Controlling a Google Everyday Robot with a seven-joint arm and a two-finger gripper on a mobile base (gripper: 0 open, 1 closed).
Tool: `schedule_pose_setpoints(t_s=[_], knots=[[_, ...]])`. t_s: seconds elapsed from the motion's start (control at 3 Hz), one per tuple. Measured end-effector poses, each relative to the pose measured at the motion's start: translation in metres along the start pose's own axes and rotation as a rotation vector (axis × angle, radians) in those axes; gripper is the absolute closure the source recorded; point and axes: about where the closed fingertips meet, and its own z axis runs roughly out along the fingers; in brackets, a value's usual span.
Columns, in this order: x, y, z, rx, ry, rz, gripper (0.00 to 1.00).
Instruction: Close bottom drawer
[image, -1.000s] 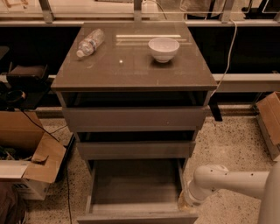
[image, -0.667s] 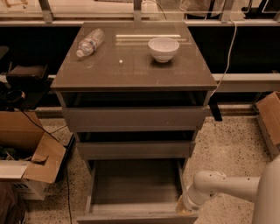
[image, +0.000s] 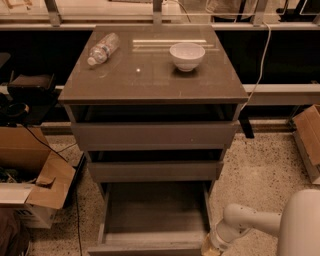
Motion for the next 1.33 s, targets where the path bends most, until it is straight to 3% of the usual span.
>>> schedule_pose_setpoints(t_s=[0.33,0.67,1.0,1.33], knots=[[0.018,-0.006,0.026,-0.041,0.003,0.052,1.0],[0.019,-0.009,0.029,-0.04,0.009,0.062,1.0],[0.018,-0.025,0.03,0.019,0.005,0.079,1.0],[0.017,-0.026,0.03,0.019,0.005,0.079,1.0]])
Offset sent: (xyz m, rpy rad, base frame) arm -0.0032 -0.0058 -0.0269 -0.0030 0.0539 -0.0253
